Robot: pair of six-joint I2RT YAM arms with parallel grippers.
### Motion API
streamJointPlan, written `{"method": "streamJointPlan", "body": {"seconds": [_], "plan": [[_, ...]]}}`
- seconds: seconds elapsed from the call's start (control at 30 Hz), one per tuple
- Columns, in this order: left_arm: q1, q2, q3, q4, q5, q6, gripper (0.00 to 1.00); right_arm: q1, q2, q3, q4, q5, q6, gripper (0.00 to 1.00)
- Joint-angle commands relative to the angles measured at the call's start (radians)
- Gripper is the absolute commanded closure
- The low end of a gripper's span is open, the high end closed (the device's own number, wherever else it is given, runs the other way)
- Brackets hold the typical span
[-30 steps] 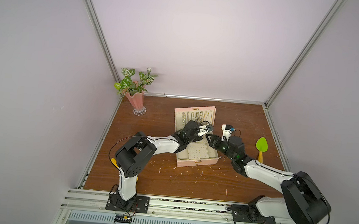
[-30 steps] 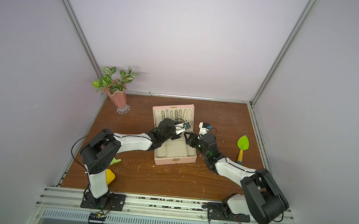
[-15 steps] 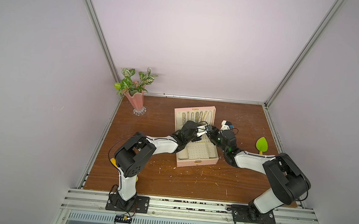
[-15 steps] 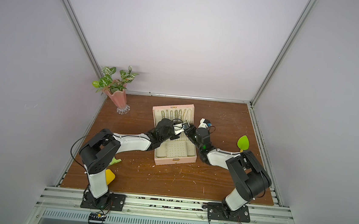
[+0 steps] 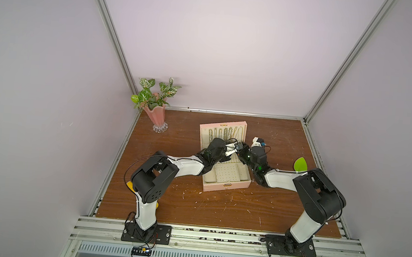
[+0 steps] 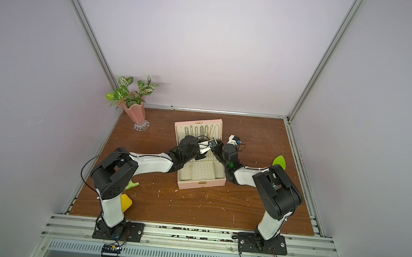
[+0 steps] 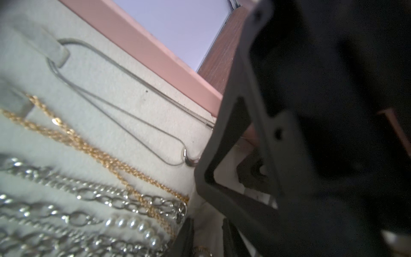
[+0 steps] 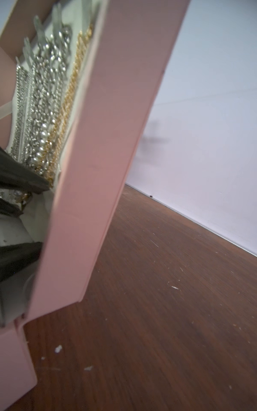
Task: Put jewelry chain into jewelry box
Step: Open the storage slot of the jewelry box.
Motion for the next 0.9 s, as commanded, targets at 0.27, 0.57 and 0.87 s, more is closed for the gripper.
{"method": "streamJointPlan", "body": {"seconds": [0.27, 0.57, 0.87], "plan": [[0.023, -0.022, -0.006, 0.020, -0.010, 0.016, 0.72, -0.005, 0.051, 0.081, 0.078, -0.010, 0.032, 0.69], [0.022, -0.044, -0.015, 0.020, 0.003, 0.008, 0.72, -0.007, 0.033, 0.056, 0.093, -0.013, 0.031, 1.00], [0.011, -0.103, -0.089, 0.055, 0.050, 0.048, 0.69, -0.009, -0.014, -0.017, 0.131, -0.025, 0.040, 1.00]]}}
